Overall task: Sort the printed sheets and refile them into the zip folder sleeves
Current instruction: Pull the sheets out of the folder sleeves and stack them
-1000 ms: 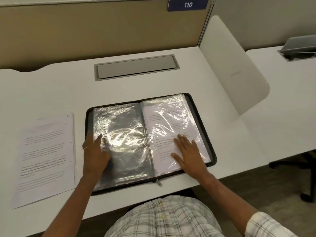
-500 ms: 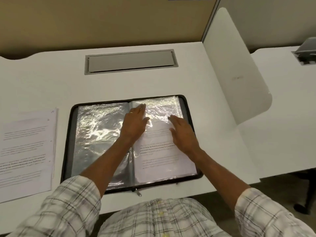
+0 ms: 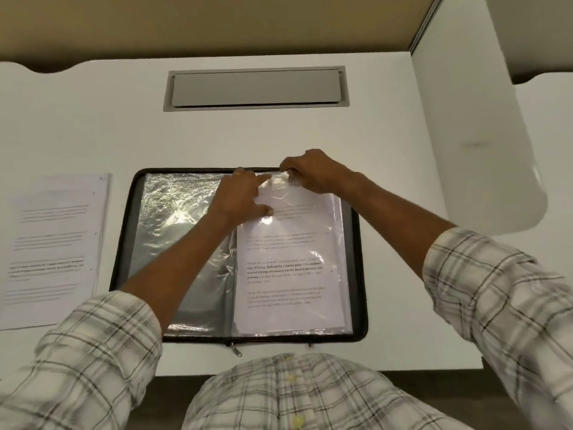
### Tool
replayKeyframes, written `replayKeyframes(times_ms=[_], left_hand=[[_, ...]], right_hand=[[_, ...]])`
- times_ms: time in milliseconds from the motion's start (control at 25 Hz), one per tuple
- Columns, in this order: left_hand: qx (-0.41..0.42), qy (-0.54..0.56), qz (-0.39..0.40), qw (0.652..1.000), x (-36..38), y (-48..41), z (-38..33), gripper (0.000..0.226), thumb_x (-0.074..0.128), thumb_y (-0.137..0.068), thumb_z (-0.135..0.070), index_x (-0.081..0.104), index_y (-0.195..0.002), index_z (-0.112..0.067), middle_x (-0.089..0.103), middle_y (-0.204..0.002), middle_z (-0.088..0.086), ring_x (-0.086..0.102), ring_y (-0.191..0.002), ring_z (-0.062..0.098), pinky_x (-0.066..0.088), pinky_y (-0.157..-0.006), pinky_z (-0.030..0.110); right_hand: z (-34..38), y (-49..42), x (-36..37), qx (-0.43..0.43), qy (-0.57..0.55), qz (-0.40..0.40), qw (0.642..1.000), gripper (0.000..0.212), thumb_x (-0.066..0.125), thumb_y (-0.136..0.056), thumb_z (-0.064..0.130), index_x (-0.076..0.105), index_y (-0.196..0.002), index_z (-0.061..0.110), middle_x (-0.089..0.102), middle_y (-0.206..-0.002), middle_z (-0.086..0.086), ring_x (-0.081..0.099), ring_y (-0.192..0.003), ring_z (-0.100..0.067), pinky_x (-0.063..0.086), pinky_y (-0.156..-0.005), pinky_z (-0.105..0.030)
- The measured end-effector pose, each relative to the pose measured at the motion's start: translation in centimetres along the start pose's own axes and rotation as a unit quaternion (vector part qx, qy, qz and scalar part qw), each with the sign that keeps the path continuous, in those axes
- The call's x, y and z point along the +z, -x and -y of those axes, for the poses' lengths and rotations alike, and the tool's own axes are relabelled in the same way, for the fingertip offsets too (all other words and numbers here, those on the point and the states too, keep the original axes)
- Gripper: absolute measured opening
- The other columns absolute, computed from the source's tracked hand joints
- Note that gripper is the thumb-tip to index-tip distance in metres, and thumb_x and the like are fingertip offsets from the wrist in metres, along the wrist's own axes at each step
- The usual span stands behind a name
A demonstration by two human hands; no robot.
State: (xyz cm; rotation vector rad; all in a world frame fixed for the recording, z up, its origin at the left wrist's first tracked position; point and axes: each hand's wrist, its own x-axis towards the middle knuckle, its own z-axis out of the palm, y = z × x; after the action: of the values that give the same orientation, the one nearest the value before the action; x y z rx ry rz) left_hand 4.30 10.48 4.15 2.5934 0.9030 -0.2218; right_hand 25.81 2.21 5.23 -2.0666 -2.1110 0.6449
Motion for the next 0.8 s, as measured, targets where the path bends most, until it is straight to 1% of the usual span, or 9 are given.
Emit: replayKeyframes(times_ms=[160,240,320,360,440,560,640,720,800], left_hand=[[0.058,-0.029,0.023,0.998,-0.6,-1.5,1.0,0.056,0.086,-0.071,-0.059,0.073,-0.116,-0.029,0.061,-0.105,-0.001,0.052,-0.11,0.024,0.041,-0.084,0.036],[0.097,0.018,0.036,0.994,-0.6,-2.1,1.3,0.046,0.091,-0.069,-0.05,0.071,-0.101,-0.024,0.058,-0.117,0.001,0.048,-0.114,0.023,0.038,-0.087,0.034],[0.129,0.053,0.056,0.989,-0.8,-2.6,1.7,0.046,0.092,-0.068,-0.049,0.063,-0.092,-0.022,0.057,-0.116,-0.001,0.047,-0.111,0.021,0.036,-0.085,0.032],[0.139,0.059,0.061,0.987,-0.9,-2.9,1.9,0.049,0.092,-0.067,-0.05,0.061,-0.092,-0.021,0.059,-0.112,-0.002,0.049,-0.108,0.021,0.037,-0.083,0.034],[0.149,0.059,0.067,0.985,-1.2,-3.5,2.0,0.057,0.092,-0.065,-0.056,0.061,-0.097,-0.019,0.062,-0.103,-0.001,0.052,-0.102,0.022,0.041,-0.082,0.038],[0.147,0.058,0.084,0.984,-2.0,-4.2,1.9,0.062,0.089,-0.064,-0.063,0.061,-0.098,-0.02,0.062,-0.101,-0.001,0.05,-0.102,0.019,0.044,-0.083,0.04],[0.169,0.053,0.091,0.98,-2.0,-4.7,2.2,0.061,0.085,-0.065,-0.067,0.06,-0.097,-0.022,0.062,-0.102,-0.003,0.05,-0.102,0.019,0.045,-0.081,0.039],[0.187,0.069,0.093,0.976,-1.9,-5.0,2.8,0.062,0.084,-0.068,-0.068,0.059,-0.104,-0.024,0.06,-0.111,-0.005,0.05,-0.107,0.019,0.044,-0.083,0.035],[0.181,0.126,0.091,0.971,-1.7,-4.8,3.2,0.079,0.087,-0.07,-0.061,0.054,-0.132,-0.027,0.053,-0.134,-0.004,0.048,-0.123,0.016,0.042,-0.097,0.028]], right_hand=[[-0.1,-2.0,-1.6,-0.002,-0.002,0.094,0.996,0.025,0.055,-0.102,0.015,0.065,-0.124,0.017,0.07,-0.117,-0.004,0.062,-0.106,-0.023,0.039,-0.081,-0.027],[-0.4,-2.6,-2.3,0.001,-0.021,0.123,0.992,0.022,0.054,-0.103,0.012,0.068,-0.119,0.015,0.068,-0.113,-0.002,0.064,-0.089,-0.01,0.04,-0.072,-0.017],[-0.9,-3.1,-2.7,0.028,-0.06,0.164,0.984,0.02,0.057,-0.102,0.01,0.072,-0.113,0.015,0.069,-0.107,0.003,0.065,-0.068,0.0,0.044,-0.057,-0.008],[-1.0,-3.4,-3.0,0.039,-0.082,0.19,0.978,0.019,0.06,-0.1,0.01,0.073,-0.112,0.016,0.07,-0.104,0.002,0.069,-0.069,-0.004,0.048,-0.054,-0.01],[-0.9,-3.8,-3.6,0.049,-0.117,0.237,0.963,0.017,0.067,-0.097,0.013,0.076,-0.11,0.02,0.071,-0.095,0.004,0.074,-0.084,-0.018,0.057,-0.059,-0.016],[-0.7,-5.1,-3.5,0.07,-0.111,0.296,0.946,0.019,0.08,-0.086,0.032,0.078,-0.105,0.029,0.076,-0.094,0.003,0.075,-0.094,-0.026,0.064,-0.079,-0.033],[-0.6,-5.9,-2.8,0.085,-0.068,0.338,0.935,0.031,0.086,-0.076,0.047,0.077,-0.102,0.032,0.078,-0.101,-0.001,0.074,-0.093,-0.025,0.063,-0.087,-0.036],[-0.8,-6.1,-2.0,0.085,-0.013,0.352,0.932,0.038,0.088,-0.074,0.046,0.075,-0.103,0.025,0.075,-0.098,0.001,0.07,-0.082,-0.02,0.059,-0.081,-0.031],[-1.5,-6.1,-1.7,0.072,0.011,0.327,0.942,0.029,0.086,-0.08,0.034,0.074,-0.102,0.019,0.07,-0.093,0.002,0.061,-0.078,-0.017,0.05,-0.072,-0.027]])
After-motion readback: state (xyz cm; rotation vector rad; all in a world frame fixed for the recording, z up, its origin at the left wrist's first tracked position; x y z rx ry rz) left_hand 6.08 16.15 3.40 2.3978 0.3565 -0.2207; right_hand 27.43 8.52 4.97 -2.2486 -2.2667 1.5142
